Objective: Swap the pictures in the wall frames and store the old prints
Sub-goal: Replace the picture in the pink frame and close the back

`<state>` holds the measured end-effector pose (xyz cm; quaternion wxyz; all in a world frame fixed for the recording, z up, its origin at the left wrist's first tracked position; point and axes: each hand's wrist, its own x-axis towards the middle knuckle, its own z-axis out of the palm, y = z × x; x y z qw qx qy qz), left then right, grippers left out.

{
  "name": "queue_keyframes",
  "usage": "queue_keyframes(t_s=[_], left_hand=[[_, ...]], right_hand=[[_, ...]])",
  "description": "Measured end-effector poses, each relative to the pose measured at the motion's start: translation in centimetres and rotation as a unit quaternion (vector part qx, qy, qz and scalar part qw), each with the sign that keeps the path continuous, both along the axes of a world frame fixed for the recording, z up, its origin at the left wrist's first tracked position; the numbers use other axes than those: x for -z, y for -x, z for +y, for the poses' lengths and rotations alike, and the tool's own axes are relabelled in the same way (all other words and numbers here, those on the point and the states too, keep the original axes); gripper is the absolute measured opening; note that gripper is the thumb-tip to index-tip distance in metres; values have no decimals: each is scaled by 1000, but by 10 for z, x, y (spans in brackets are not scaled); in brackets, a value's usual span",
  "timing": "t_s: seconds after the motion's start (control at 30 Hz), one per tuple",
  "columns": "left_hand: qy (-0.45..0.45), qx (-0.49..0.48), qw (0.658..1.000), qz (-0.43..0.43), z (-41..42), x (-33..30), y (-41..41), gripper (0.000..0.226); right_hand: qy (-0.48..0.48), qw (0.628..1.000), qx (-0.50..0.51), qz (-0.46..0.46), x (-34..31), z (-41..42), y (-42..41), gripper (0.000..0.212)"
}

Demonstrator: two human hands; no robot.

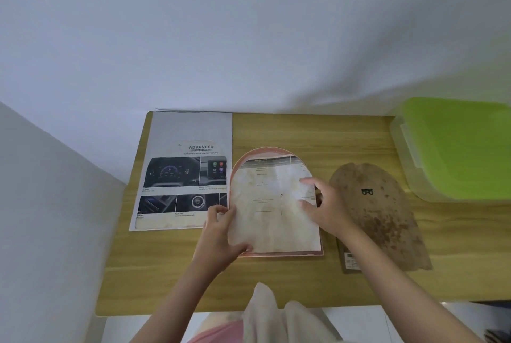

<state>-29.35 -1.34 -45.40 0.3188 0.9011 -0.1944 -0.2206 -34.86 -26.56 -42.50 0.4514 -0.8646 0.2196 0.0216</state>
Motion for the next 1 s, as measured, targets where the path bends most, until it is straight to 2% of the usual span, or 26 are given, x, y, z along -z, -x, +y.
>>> queue_keyframes(t_s=[0.17, 0.33, 0.6, 0.77, 1.0], left_hand=[[-8, -1, 1000, 4, 0, -2, 1, 98], [-18, 2, 999, -41, -2, -11, 5, 92], [87, -57, 994, -38, -14, -29, 7, 54], [143, -80, 986, -28, -35, -41, 16, 37], [161, -40, 986, 22, -102, -47, 76, 39]], right_hand=[[-44, 998, 43, -9, 0, 4, 15, 43], [-118, 985, 112, -51, 0, 9, 16, 43], [-160, 974, 126, -99, -14, 0, 25, 46], [-148, 977, 120, -97, -16, -27, 49, 48], [-90, 985, 129, -77, -15, -95, 122, 41]])
